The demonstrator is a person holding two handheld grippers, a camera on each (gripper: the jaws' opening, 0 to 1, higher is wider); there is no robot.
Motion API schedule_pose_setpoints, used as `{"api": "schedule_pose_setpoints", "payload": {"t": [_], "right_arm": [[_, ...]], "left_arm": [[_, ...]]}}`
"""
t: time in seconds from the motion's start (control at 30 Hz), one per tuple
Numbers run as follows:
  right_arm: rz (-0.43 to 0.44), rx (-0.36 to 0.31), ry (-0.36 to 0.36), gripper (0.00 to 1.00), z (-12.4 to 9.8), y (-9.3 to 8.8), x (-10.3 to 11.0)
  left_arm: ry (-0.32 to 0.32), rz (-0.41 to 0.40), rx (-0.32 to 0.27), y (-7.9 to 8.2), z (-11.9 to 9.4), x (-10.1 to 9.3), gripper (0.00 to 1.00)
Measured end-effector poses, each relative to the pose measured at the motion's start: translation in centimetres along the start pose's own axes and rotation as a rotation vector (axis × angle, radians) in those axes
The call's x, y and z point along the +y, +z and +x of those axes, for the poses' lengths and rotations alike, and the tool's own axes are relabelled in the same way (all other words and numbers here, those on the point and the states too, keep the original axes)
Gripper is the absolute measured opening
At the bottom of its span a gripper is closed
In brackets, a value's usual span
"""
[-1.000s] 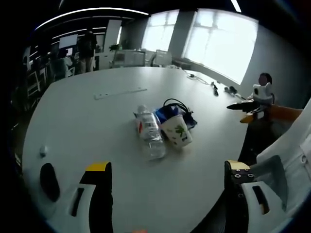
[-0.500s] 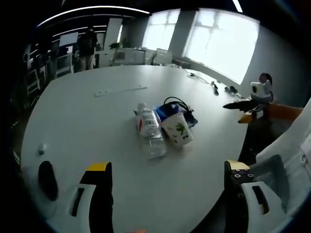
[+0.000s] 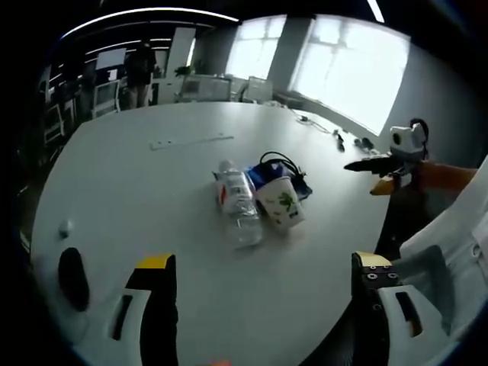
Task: Arrange the tabletop items into an orderly group along one side of the table until the central work area is clear of visible clutter.
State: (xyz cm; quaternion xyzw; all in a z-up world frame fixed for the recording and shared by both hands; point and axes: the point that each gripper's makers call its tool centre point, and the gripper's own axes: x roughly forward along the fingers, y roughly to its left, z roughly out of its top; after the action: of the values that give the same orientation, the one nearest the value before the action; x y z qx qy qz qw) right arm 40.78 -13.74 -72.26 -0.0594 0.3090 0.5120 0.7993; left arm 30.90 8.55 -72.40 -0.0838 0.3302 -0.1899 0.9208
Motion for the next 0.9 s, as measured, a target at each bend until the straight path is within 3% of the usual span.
{"api": "schedule_pose_setpoints", "payload": {"t": [0.37,0.9], "right_arm": [[-0.009,0.007,0.045,0.84,1.8,0.6,1.7],[0.038,0.005,0.07,0.81,3.9,1.5,2.4]], "left_arm": [[0.006,-0.009,-0.006,0.0,0.0,0.5,0.92],[0.013,-0.016,-0.003,-0.5,-0.2,1.0,0.92]]}}
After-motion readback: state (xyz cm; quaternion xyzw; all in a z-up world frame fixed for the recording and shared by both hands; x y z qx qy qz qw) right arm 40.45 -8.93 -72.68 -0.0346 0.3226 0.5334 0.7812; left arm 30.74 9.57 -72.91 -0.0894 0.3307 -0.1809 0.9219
